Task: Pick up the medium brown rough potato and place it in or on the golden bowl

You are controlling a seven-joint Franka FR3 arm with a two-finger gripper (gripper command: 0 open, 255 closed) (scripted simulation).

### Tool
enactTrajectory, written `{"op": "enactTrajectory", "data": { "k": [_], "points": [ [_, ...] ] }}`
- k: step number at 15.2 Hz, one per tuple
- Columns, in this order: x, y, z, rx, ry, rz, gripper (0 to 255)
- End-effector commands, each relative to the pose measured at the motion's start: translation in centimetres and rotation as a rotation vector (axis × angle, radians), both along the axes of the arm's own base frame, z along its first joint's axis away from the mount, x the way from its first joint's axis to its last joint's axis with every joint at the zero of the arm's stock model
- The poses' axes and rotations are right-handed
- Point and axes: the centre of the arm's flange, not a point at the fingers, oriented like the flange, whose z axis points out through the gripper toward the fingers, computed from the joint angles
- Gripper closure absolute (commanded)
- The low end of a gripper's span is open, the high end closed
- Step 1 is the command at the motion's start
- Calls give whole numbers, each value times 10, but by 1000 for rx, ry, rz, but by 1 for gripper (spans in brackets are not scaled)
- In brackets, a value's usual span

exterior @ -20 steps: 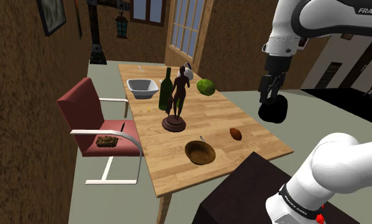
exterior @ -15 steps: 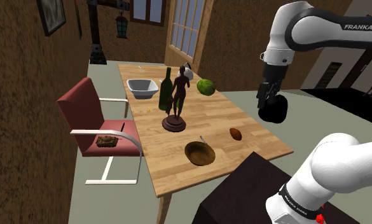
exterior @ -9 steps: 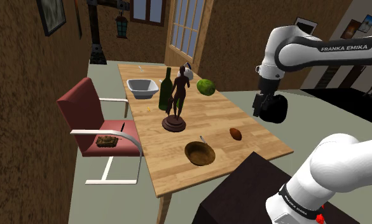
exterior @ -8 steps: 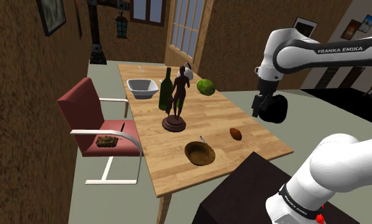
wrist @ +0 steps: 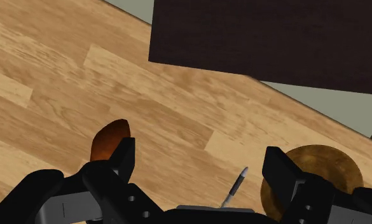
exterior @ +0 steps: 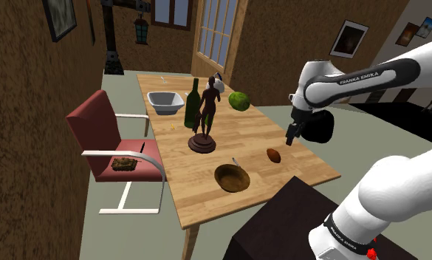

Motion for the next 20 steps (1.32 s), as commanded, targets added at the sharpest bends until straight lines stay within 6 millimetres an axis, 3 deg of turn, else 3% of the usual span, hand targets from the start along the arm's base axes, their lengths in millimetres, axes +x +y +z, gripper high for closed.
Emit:
{"op": "enactTrajectory", "data": {
  "k": [1, 17, 20],
  "points": [
    [7, -17, -19, -3, -12, 15, 0],
    [72, -133, -175, -13, -85, 122, 0],
    [73, -136, -188, -13, -86, 123, 0]
  ]
}}
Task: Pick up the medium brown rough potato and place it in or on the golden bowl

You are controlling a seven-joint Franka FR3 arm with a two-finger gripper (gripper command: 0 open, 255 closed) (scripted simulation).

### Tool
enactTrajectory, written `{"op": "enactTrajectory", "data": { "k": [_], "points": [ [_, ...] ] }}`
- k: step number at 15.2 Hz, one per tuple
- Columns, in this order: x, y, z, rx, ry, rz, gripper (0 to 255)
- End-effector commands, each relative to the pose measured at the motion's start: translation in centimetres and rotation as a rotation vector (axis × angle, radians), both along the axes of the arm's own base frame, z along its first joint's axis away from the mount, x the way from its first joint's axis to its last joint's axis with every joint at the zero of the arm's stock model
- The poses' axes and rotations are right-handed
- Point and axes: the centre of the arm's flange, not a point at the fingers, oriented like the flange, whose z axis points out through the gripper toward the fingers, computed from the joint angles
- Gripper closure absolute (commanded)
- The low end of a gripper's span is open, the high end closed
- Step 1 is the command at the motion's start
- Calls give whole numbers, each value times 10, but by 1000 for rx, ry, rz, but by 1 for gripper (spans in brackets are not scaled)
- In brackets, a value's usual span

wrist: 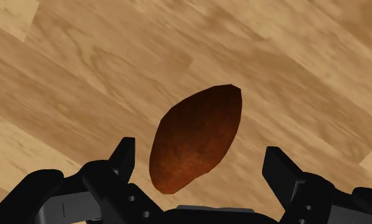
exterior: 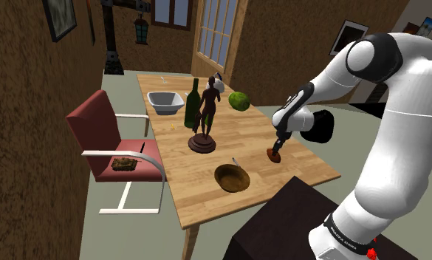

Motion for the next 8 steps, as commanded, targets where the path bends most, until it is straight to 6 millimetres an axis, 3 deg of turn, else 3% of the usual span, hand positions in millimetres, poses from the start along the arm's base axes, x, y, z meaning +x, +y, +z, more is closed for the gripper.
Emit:
{"op": "enactTrajectory", "data": {
  "k": [1, 5, 8],
  "points": [
    [0, -2, -12, 0, -1, 1, 0],
    [0, -4, -36, 0, -1, 1, 0],
    [0, -4, -36, 0, -1, 1, 0]
  ]
}}
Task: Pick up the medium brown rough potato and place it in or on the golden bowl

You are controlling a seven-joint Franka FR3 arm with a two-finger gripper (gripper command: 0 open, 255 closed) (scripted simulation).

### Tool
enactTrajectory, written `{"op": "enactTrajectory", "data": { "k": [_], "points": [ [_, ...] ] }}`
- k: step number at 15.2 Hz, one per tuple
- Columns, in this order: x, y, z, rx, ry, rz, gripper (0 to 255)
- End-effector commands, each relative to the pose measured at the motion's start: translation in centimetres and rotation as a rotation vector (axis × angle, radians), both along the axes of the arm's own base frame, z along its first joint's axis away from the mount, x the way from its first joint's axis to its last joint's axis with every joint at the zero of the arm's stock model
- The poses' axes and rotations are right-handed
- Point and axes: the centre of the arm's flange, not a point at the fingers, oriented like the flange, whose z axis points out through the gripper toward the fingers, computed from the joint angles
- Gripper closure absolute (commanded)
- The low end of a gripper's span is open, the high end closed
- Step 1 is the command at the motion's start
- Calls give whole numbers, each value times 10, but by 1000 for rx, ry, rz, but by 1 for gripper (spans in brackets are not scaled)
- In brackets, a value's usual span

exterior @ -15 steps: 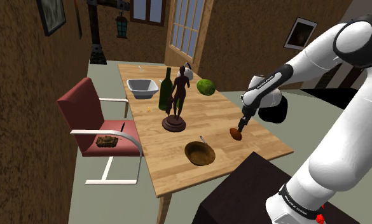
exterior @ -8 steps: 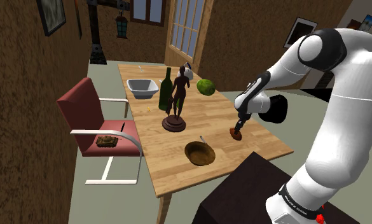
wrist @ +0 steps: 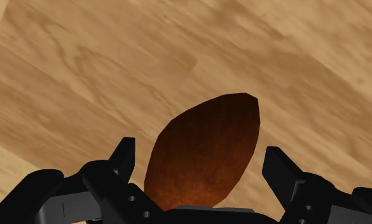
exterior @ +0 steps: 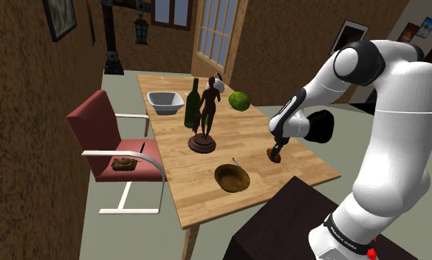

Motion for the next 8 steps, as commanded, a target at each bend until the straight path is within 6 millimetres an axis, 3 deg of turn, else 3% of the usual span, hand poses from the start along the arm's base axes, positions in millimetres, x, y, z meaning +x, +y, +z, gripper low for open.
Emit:
{"op": "enactTrajectory", "data": {
  "k": [1, 5, 6, 8],
  "points": [
    [0, 0, -1, 0, 0, 0, 0],
    [0, 0, -1, 0, 0, 0, 0],
    [0, 0, -1, 0, 0, 0, 255],
    [0, 0, -1, 0, 0, 0, 255]
  ]
}}
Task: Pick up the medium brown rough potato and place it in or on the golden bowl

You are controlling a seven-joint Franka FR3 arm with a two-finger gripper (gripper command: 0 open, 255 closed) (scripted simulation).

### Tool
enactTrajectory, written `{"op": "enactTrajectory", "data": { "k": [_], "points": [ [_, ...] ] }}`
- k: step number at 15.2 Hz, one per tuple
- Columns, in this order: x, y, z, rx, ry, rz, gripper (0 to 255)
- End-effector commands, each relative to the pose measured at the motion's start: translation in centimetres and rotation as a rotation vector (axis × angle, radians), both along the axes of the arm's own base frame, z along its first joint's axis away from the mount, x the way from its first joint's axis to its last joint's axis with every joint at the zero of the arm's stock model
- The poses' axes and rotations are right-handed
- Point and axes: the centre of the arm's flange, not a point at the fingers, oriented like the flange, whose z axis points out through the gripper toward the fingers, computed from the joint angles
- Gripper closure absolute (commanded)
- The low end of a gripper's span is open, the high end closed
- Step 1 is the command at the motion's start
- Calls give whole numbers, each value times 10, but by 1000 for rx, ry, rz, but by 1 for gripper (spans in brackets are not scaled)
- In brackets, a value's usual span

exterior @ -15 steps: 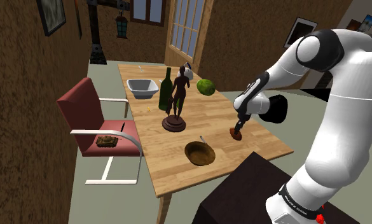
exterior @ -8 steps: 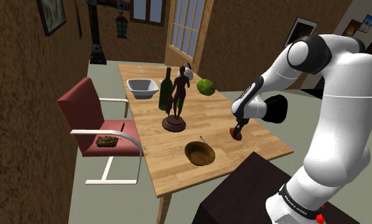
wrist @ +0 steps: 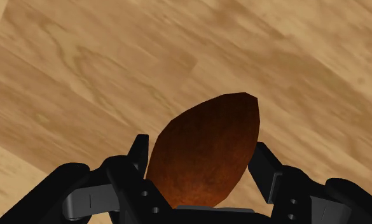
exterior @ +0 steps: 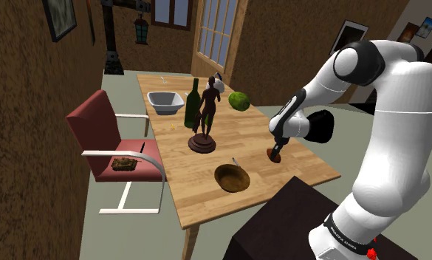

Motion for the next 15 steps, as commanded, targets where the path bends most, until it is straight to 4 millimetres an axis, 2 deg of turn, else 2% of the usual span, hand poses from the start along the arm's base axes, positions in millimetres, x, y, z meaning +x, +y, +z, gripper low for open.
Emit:
{"op": "enactTrajectory", "data": {
  "k": [1, 7, 15],
  "points": [
    [0, 0, 0, 0, 0, 0, 255],
    [0, 0, 0, 0, 0, 0, 255],
    [0, 0, 42, 0, 0, 0, 255]
  ]
}}
